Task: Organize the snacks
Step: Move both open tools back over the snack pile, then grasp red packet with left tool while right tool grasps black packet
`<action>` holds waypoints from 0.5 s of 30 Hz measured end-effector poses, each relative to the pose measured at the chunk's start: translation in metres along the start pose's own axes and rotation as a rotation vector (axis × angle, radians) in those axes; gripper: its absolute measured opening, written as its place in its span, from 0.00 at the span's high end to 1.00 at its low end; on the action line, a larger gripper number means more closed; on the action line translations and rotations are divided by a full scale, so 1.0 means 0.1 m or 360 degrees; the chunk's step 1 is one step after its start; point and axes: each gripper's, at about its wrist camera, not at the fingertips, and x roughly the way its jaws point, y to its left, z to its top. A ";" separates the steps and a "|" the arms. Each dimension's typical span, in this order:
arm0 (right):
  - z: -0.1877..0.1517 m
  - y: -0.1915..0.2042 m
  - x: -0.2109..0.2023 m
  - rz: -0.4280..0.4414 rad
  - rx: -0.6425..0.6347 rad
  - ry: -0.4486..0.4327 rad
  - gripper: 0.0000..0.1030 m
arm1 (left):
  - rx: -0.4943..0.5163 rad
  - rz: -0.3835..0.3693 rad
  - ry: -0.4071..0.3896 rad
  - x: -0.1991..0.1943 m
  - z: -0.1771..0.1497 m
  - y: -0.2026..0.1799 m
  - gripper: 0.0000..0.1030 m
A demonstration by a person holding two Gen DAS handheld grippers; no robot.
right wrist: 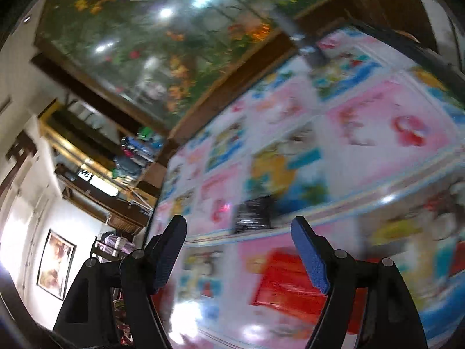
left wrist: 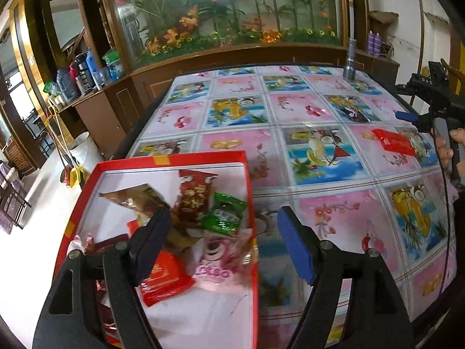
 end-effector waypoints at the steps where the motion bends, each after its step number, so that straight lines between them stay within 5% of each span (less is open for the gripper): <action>1: 0.03 -0.11 -0.01 -0.0048 0.0028 0.0038 0.25 | 0.0008 -0.0003 0.0006 0.02 0.01 -0.04 0.26; 8: -0.02 -0.38 0.05 -0.0228 0.0088 0.0332 0.25 | 0.0066 -0.0015 0.0021 0.07 0.05 -0.28 0.26; 15: -0.64 0.27 0.56 0.0081 -0.0209 0.0791 0.26 | 0.0077 -0.0035 0.0019 0.08 0.05 -0.32 0.26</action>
